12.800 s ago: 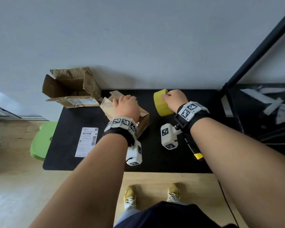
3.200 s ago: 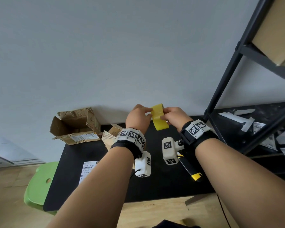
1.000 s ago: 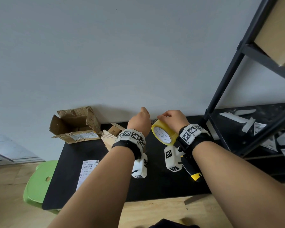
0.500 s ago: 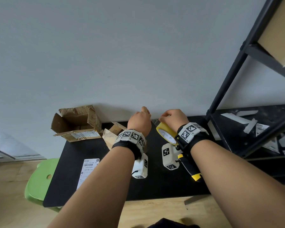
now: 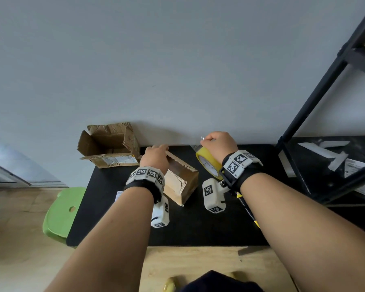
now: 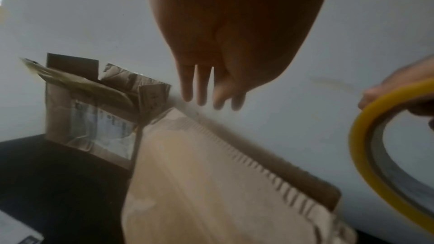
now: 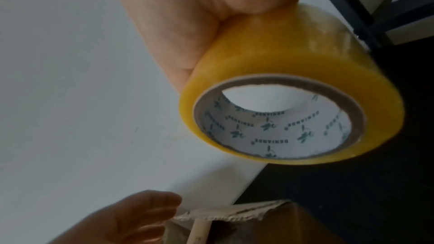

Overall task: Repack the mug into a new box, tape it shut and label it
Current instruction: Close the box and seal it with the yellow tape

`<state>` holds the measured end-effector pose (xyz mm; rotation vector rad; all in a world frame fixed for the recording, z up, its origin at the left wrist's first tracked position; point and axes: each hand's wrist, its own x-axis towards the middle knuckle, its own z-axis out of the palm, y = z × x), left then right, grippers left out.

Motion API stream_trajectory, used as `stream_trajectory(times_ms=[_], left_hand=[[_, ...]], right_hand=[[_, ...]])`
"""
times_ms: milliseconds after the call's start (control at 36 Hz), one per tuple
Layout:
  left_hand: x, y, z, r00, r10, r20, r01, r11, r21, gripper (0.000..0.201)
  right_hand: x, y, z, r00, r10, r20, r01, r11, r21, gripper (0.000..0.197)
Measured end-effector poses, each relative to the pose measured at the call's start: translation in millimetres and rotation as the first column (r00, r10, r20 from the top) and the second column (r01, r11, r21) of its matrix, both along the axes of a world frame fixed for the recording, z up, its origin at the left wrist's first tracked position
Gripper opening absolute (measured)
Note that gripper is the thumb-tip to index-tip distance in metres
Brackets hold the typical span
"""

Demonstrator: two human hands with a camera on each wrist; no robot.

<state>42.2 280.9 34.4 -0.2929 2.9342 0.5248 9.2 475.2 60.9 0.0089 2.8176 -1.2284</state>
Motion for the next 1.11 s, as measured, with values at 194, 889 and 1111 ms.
stream_trajectory(times_ms=[194, 889, 1111], left_hand=[[5, -24, -25, 1.0, -0.022, 0.014, 0.023, 0.996, -0.086, 0.058], [-24, -47, -55, 0.986, -0.067, 0.15, 0.056, 0.996, 0.074, 0.064], [-14, -17, -53, 0.99, -0.093, 0.104, 0.079, 0.987, 0.137, 0.059]], right_hand=[[1, -35, -5, 0.999, 0.026, 0.023, -0.025, 0.999, -0.035, 0.02], [-12, -66, -19, 0.985, 0.057, 0.163, -0.094, 0.969, 0.228, 0.027], [-16, -60, -10, 0.992, 0.074, 0.105, -0.099, 0.961, 0.256, 0.027]])
